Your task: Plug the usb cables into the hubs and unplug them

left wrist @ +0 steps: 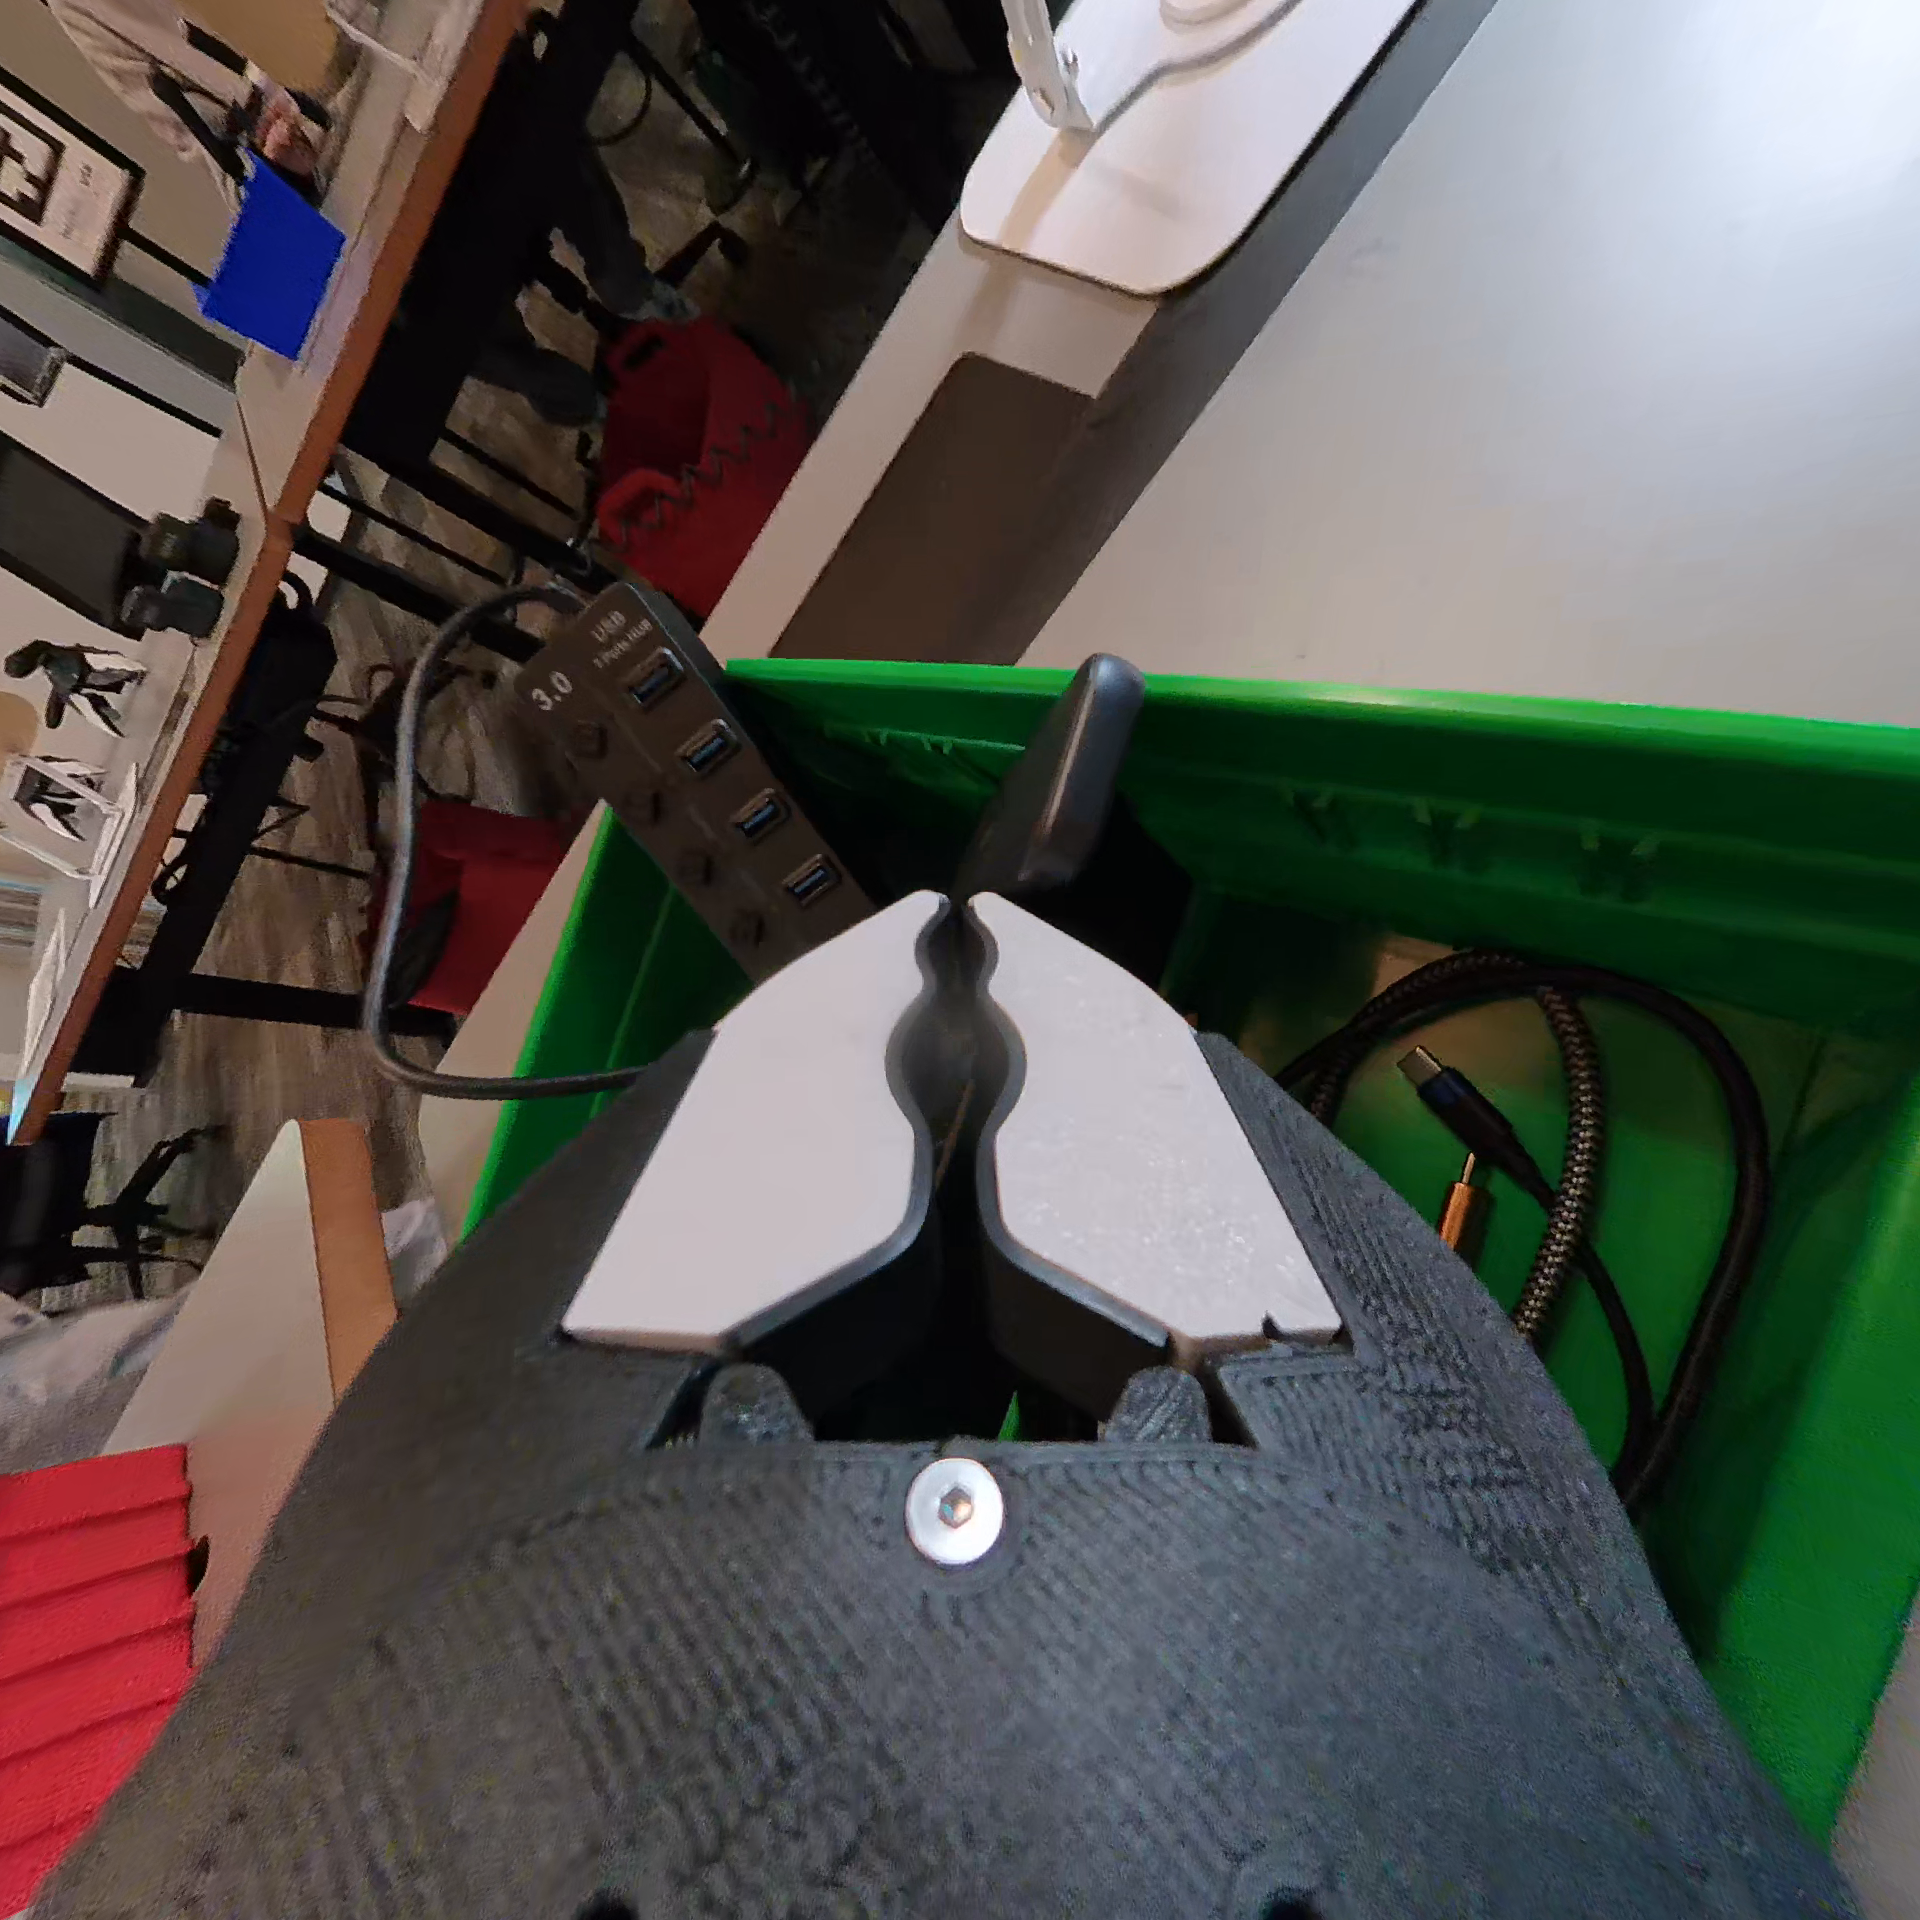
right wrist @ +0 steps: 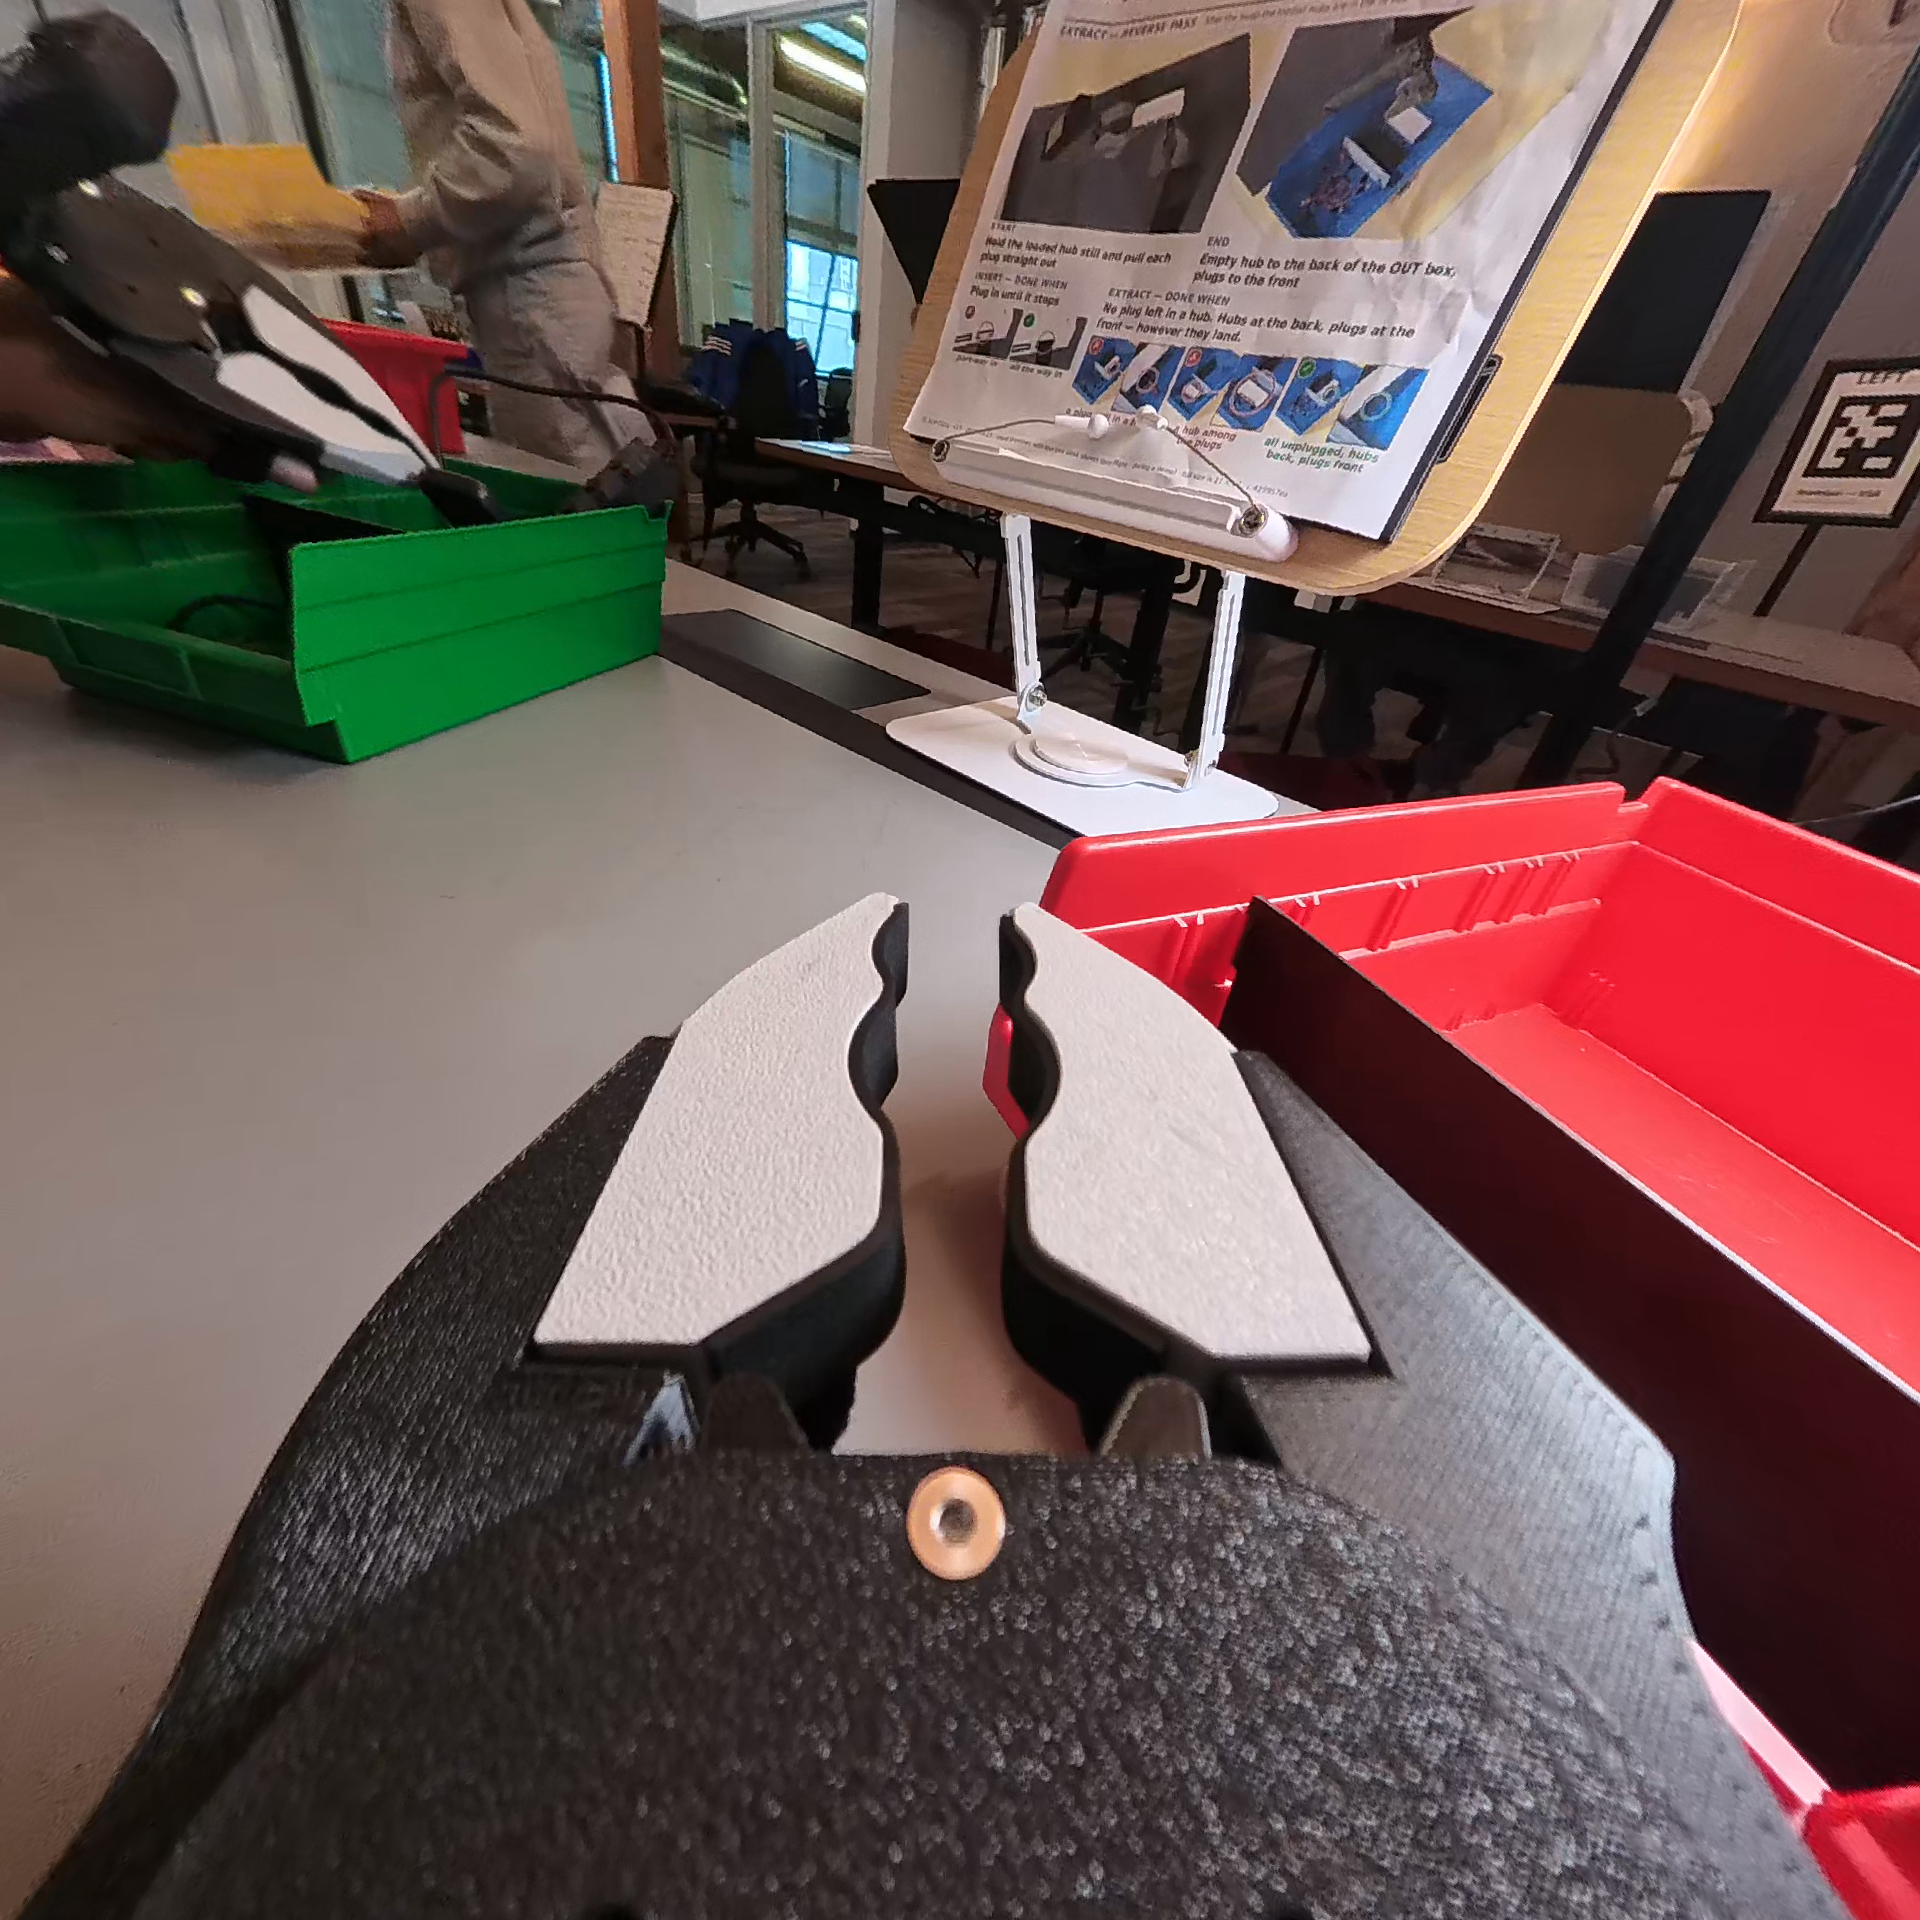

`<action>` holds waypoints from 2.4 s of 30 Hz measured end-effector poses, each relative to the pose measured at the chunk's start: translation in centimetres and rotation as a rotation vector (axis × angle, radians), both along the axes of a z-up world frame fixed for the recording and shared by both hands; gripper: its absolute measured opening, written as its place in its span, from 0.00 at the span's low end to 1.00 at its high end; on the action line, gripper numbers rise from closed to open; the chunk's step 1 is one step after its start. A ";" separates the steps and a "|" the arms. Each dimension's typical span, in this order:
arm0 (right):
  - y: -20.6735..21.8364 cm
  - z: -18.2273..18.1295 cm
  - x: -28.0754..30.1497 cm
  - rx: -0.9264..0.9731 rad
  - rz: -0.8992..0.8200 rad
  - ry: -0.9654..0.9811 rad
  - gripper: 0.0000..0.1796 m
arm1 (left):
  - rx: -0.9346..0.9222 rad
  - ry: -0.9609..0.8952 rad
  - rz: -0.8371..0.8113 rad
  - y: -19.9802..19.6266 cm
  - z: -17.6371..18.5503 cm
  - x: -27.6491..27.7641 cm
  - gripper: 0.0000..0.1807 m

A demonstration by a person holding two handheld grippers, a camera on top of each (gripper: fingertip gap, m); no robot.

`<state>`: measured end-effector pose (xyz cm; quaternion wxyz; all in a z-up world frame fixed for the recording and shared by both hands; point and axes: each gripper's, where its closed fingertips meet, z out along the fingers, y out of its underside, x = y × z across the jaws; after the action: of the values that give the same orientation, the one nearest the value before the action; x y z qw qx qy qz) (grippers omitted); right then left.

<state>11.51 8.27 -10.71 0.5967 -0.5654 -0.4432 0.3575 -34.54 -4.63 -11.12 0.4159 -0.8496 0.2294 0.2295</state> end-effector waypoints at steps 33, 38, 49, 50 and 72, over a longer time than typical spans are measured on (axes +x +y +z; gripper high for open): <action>-0.6 -0.3 -0.3 0.012 0.032 -0.028 0.16 | 0.545 -0.017 -0.053 -2.7 20.8 7.5 0.07; -0.9 -0.1 -0.4 0.025 0.049 -0.026 0.16 | 0.677 -0.175 -0.200 -4.5 25.2 11.2 0.07; -12.0 13.2 -8.0 0.185 0.400 0.106 0.22 | 0.597 -0.712 -0.836 -6.4 25.8 26.9 0.07; -13.6 14.9 -9.0 0.217 0.447 0.097 0.24 | 0.556 -0.708 -0.882 -6.4 25.1 28.6 0.07; -16.3 12.7 -11.7 0.392 0.580 -0.317 0.07 | 0.245 -0.528 -0.983 -6.6 17.1 33.5 0.09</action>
<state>-0.19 -8.05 2.02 0.4916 -0.3399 -0.7315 0.3283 -1.03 -11.24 6.02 0.6126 -0.6170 0.4576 -0.1859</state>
